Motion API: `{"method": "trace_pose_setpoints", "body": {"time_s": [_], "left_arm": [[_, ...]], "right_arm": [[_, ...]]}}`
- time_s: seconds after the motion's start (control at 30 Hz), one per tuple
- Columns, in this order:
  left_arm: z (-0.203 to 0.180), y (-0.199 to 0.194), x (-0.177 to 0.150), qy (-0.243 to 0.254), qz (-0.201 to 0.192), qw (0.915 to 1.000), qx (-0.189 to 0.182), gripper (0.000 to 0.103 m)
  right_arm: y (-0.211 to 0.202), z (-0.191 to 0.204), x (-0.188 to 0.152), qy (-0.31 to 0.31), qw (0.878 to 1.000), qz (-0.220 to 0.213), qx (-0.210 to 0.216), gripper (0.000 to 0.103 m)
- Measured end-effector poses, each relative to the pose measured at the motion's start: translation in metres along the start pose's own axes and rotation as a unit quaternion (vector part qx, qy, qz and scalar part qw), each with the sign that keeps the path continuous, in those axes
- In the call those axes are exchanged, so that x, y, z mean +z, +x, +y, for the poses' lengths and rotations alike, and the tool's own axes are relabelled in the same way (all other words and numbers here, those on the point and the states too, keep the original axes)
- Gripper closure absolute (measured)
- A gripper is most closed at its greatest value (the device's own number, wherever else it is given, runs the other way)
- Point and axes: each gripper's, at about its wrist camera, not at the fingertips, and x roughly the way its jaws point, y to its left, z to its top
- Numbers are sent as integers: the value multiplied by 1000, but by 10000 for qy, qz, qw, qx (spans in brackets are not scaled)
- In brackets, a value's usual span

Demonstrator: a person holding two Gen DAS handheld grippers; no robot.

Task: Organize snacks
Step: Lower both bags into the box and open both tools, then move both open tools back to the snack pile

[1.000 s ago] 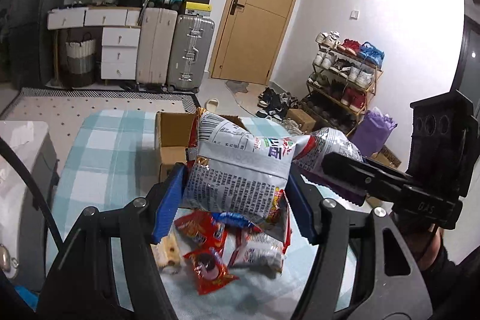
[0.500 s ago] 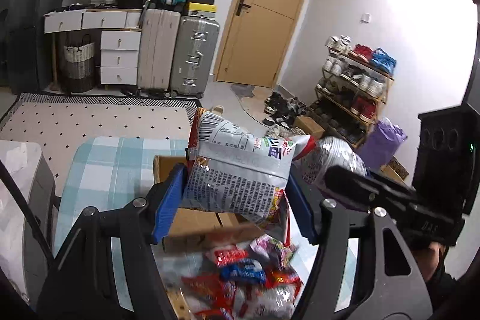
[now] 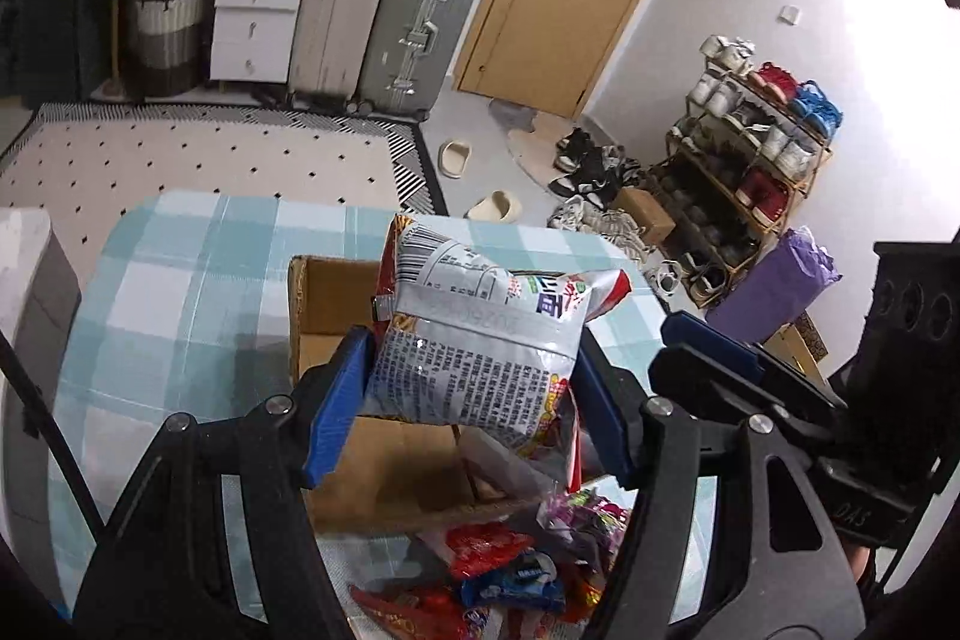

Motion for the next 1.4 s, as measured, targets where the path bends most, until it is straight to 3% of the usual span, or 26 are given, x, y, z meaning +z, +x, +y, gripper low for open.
{"method": "trace_pose_setpoints", "body": {"time_s": [0.23,0.47,0.6,0.67,0.87,0.97,1.2,1.4], "left_arm": [[13,38,-13,-57,327,9994,94,39],[20,67,-21,-114,733,9971,143,36],[25,73,-20,-173,766,9966,246,33],[28,67,-22,-180,706,9969,303,25],[25,39,-28,-155,573,9975,376,25],[20,17,-41,-94,483,9980,404,24],[1,-45,-83,216,66,9969,752,22],[-11,-86,-117,321,-113,9966,751,21]], "right_arm": [[28,-23,-15,106,9994,288,-168,47],[33,-32,-18,169,9989,351,-258,47],[31,-33,-21,178,9986,359,-340,47],[26,-35,-23,232,9985,339,-356,47],[5,-39,-29,301,9981,315,-440,47],[-12,-37,-38,319,9980,260,-469,39],[-49,-28,-77,363,9979,274,-452,32],[-74,-22,-115,542,9973,255,-424,31]]}}
